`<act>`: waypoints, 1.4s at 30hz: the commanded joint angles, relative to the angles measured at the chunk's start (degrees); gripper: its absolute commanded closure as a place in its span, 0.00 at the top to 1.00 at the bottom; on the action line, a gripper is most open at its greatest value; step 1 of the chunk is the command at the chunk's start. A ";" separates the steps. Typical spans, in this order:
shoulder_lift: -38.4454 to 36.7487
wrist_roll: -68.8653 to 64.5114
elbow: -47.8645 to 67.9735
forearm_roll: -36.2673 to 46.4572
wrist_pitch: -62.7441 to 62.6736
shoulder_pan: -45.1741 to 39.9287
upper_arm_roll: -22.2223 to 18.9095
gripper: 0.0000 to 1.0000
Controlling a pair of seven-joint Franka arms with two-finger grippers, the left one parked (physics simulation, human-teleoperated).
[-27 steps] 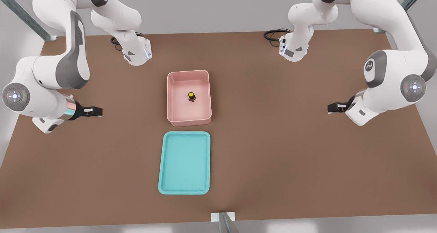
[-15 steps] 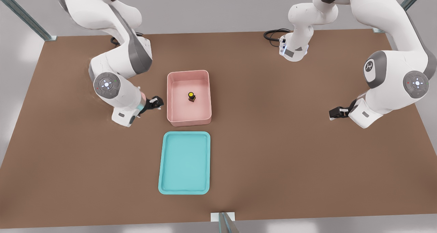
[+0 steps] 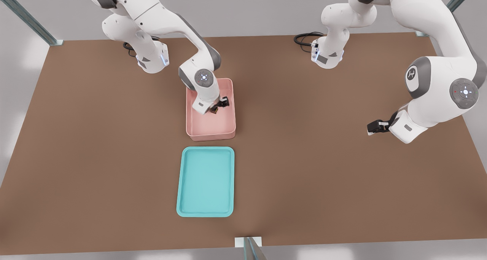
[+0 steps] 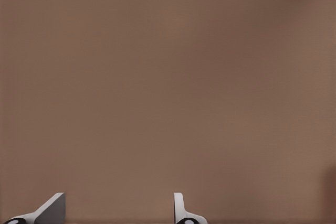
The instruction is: The left arm remains still, and the right arm places the button from the box into the tray
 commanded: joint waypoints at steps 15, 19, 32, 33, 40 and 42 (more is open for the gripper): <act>-1.50 22.56 -11.37 -0.90 23.48 1.80 1.22 1.00; -1.94 20.27 -16.46 -0.90 31.65 1.88 0.69 1.00; -0.35 18.96 -19.54 -0.81 38.25 2.50 0.25 1.00; -0.35 18.69 -20.07 -0.81 38.43 2.50 0.25 1.00; 1.05 18.52 -21.65 -0.81 41.77 2.59 0.25 1.00; 1.32 18.52 -21.91 -0.81 41.77 2.59 0.34 1.00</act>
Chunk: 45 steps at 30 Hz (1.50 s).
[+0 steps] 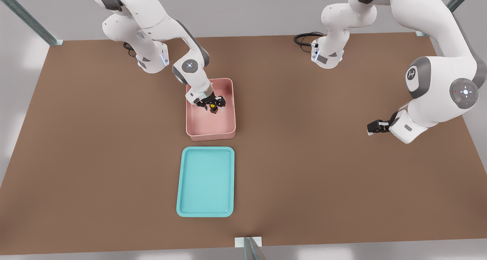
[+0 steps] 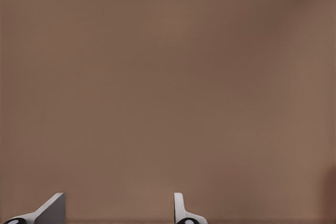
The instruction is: The left arm remains still, and the right arm places the button from the box into the tray
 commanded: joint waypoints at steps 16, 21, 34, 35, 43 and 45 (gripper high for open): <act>-3.04 -0.50 -0.20 -0.07 -3.36 -1.40 1.79 0.49; -7.09 -5.51 4.02 0.02 -16.27 -2.72 -1.55 0.48; 12.07 -38.56 44.10 6.61 -40.71 -8.61 -14.03 0.48; 15.06 -38.65 47.17 6.52 -40.71 -8.96 -14.30 0.48; 27.01 -33.90 60.36 9.60 -42.30 -9.49 -12.01 0.50; 27.89 -34.08 61.33 9.60 -42.30 -9.49 -12.01 1.00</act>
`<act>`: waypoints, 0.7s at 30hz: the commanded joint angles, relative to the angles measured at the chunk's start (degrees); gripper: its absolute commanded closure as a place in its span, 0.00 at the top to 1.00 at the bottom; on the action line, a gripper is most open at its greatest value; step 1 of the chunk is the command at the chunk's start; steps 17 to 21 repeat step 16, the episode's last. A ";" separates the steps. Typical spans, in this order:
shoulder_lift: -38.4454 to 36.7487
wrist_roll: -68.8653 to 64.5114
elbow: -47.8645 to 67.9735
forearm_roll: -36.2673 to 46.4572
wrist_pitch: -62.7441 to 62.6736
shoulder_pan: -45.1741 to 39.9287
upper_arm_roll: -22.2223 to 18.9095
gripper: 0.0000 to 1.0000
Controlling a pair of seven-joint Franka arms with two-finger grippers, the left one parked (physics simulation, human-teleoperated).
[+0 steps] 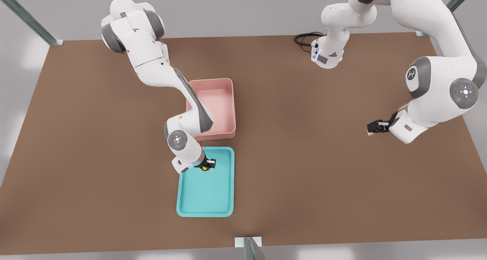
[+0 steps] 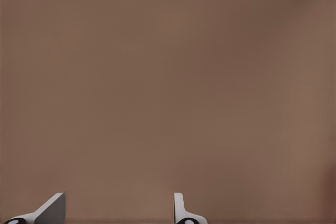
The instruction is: The left arm remains still, and the right arm places the button from the box into the tray
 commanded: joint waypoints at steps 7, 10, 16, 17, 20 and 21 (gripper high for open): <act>-23.09 -37.41 13.71 -12.03 -45.51 -10.07 -7.38 1.00; -29.08 -39.70 9.23 -11.25 -48.68 -20.17 -5.27 1.00; -29.08 -38.47 8.70 -11.25 -48.41 -20.26 -5.01 1.00; -29.08 -38.47 8.70 -11.25 -48.41 -20.26 -5.01 1.00; -29.08 -38.47 8.70 -11.25 -48.41 -20.26 -5.01 1.00; -29.08 -38.47 8.70 -11.25 -48.41 -20.26 -5.01 1.00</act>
